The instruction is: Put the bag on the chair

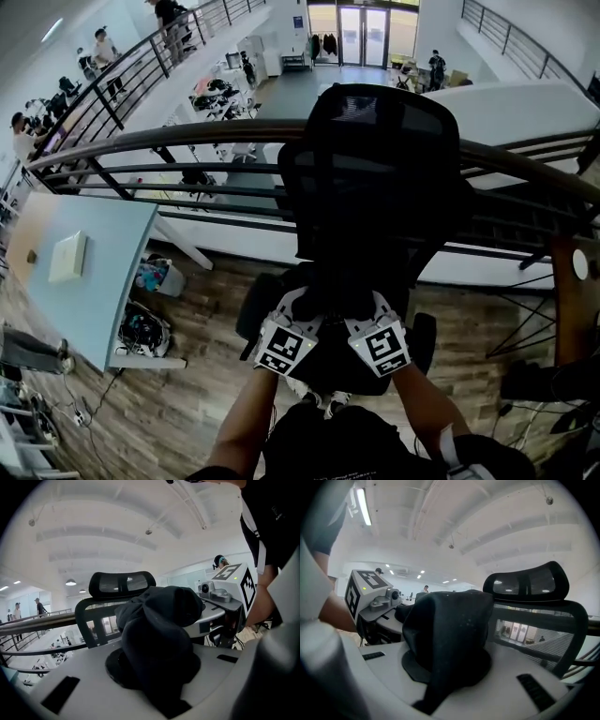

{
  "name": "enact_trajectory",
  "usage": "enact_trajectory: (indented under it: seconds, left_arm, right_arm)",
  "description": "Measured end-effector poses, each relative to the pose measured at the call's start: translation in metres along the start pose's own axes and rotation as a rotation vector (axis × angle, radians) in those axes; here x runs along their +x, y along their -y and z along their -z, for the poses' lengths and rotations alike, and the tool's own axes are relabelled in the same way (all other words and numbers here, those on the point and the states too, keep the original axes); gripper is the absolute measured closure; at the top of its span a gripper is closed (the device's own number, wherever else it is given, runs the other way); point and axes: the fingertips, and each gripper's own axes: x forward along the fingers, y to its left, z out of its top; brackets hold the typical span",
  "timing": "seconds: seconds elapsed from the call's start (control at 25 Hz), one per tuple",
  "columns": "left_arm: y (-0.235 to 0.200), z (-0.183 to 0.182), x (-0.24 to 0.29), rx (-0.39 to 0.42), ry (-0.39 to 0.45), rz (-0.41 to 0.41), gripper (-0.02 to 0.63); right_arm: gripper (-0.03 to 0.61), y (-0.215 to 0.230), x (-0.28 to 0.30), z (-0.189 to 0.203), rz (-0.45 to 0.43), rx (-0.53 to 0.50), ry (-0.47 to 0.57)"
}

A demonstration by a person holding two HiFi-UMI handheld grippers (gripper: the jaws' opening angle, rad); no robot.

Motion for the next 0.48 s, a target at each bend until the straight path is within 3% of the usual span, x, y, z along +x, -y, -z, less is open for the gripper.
enact_trajectory:
  seconds: [0.24, 0.48]
  left_arm:
    - [-0.006, 0.023, 0.041, -0.020, -0.027, 0.059, 0.541]
    - [-0.017, 0.056, 0.061, -0.013, -0.047, 0.103, 0.541]
  right_arm:
    - [0.538, 0.028, 0.016, 0.032, 0.071, 0.051, -0.046]
    - [0.538, 0.033, 0.040, 0.062, 0.083, 0.105, -0.109]
